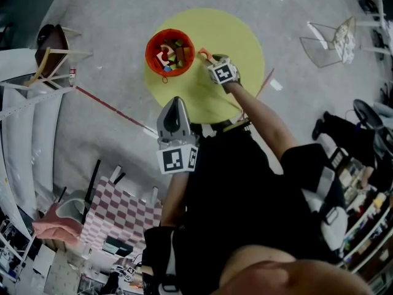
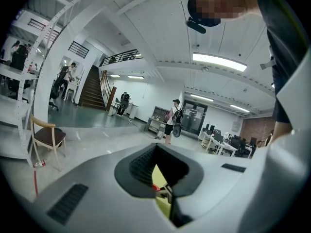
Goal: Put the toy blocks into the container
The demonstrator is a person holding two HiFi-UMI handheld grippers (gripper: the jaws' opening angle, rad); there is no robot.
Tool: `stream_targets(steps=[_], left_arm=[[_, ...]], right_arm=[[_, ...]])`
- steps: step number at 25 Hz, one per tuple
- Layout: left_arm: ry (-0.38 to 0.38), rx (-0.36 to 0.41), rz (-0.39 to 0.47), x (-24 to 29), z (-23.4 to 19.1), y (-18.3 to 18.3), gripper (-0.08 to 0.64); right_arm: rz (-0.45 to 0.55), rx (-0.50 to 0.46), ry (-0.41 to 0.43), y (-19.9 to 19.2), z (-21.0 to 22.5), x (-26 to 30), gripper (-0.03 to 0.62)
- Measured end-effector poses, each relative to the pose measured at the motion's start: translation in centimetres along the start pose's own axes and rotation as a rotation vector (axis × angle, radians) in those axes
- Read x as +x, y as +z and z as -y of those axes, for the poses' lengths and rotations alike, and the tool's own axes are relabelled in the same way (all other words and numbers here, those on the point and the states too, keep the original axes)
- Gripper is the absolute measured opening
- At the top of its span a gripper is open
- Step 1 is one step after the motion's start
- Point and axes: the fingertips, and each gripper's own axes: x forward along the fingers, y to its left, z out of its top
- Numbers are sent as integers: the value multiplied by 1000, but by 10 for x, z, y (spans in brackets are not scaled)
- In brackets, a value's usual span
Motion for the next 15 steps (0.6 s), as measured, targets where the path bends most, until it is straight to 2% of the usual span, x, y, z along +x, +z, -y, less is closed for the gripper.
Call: stream_targets(steps=[6, 11, 15], left_arm=[[-2, -5, 26, 0, 3, 8, -15], [4, 3, 42, 0, 4, 13, -15], [15, 5, 55, -4, 4, 17, -15]], right_arm=[[211, 6, 26, 50, -10, -66, 124], [436, -61, 63, 108, -35, -122, 124], [477, -152, 166, 127, -86, -138, 124]])
